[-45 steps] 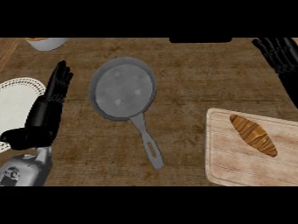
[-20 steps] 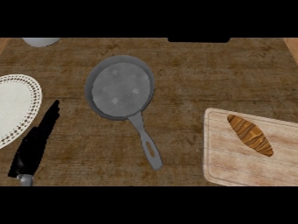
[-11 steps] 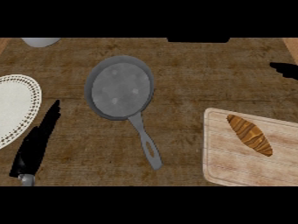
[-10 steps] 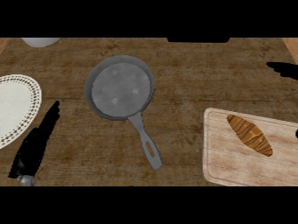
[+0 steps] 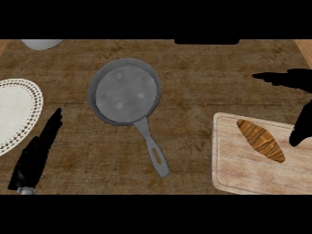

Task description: Pick the croissant from the cutting board and place it in the pan

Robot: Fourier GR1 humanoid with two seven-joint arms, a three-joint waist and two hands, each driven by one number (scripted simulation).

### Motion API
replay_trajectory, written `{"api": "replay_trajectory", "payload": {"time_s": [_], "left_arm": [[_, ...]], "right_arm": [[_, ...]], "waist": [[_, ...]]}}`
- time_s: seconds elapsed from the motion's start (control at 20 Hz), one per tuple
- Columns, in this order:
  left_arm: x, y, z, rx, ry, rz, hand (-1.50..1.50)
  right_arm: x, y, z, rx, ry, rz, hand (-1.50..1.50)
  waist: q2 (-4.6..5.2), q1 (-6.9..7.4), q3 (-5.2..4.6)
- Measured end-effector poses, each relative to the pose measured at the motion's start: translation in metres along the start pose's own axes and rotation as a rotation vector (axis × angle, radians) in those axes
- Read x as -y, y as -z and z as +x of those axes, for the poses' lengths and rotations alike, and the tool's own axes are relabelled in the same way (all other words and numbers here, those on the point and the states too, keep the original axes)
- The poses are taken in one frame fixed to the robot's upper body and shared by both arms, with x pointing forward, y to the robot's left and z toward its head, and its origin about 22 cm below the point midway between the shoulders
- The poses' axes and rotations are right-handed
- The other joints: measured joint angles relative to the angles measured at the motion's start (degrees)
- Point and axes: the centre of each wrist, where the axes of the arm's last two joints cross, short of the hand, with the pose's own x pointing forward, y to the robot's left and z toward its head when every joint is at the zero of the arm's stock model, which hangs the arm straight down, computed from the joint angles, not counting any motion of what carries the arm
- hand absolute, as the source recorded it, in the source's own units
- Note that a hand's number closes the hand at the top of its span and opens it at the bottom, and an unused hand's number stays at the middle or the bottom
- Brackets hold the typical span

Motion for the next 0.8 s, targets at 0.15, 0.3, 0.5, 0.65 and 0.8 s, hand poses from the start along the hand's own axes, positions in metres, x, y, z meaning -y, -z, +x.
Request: {"api": "replay_trajectory", "payload": {"time_s": [0.15,0.3,0.5,0.65,0.8], "left_arm": [[-0.006,0.002,0.002,0.0,0.004,0.003,0.0],[-0.001,0.001,0.003,-0.005,0.0,0.01,0.0],[-0.004,0.006,0.006,-0.005,-0.001,0.009,0.0],[-0.003,0.001,0.006,-0.007,0.002,0.007,0.0],[-0.003,-0.005,0.002,-0.002,0.008,0.01,0.0]], "right_arm": [[-0.006,0.007,0.01,-0.049,-0.066,0.048,-1.5],[-0.011,0.009,0.018,-0.087,-0.102,0.073,-1.5],[-0.016,0.017,0.024,-0.113,-0.125,0.096,-1.5],[-0.028,0.021,0.027,-0.117,-0.13,0.116,-1.5],[-0.031,0.021,0.03,-0.14,-0.15,0.122,-1.5]], "waist": [[0.01,-0.03,-0.01],[-0.02,-0.23,0.0],[0.01,-0.25,0.0],[-0.02,-0.3,0.01],[-0.04,-0.3,0.01]]}}
